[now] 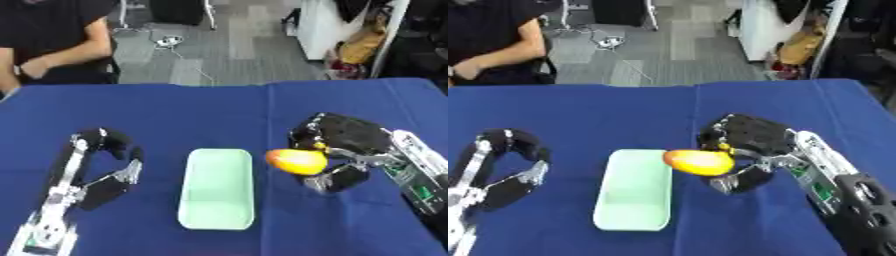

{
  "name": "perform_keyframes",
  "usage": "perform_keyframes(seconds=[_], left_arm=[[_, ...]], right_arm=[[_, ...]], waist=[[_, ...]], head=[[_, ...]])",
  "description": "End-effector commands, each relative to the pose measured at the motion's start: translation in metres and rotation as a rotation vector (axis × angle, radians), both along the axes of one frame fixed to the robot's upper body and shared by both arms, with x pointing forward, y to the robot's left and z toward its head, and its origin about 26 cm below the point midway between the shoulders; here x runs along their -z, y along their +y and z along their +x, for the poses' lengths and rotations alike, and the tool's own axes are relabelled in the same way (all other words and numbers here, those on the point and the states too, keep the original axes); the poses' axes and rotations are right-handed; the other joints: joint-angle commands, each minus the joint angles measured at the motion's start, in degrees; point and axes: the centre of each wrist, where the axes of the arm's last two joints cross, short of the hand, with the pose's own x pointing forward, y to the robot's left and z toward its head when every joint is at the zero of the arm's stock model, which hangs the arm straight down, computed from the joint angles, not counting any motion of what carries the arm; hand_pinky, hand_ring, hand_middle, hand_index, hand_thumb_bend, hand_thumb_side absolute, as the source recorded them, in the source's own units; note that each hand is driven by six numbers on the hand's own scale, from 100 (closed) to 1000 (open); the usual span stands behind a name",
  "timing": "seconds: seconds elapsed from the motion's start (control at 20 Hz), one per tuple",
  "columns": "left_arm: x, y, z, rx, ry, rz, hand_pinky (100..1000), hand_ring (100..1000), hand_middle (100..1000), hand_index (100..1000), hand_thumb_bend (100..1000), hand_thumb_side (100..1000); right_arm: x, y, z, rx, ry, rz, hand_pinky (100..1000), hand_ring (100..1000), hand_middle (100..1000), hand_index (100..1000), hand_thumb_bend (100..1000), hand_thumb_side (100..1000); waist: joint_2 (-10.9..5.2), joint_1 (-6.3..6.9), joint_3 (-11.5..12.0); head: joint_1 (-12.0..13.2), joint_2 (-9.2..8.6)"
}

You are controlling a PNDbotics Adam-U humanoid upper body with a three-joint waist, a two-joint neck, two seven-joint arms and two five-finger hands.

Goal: Pick up objects on the table and place them in the box.

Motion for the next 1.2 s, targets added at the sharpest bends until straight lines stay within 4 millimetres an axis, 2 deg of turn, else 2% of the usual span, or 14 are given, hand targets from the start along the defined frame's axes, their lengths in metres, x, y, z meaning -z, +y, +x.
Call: perform_keyframes(seconds=[0.05,0.55,1.2], left_arm=[[-0.009,0.005,0.000,-0.005,-0.026,0.018,659,460,457,595,100,211],[-0.011,-0.001,0.000,0.017,-0.036,0.010,659,460,457,596,100,211],[-0.019,-0.005,0.001,0.031,-0.062,0.007,659,461,458,596,100,215]], right_arm=[[-0.019,-0.004,-0.001,0.003,-0.044,0.002,382,467,474,544,100,595],[-0.005,0.008,0.012,0.022,-0.001,0.028,363,464,474,544,100,588],[0.013,0.032,0.031,0.026,0.033,0.038,352,463,474,544,100,582]], waist=[[-1.25,-0.06,0.16],[-0.56,0.33,2.00],[-0.06,0.67,3.09]], head=[[-0.12,-0.94],[-0.76,-1.53],[-1.94,-2.06]])
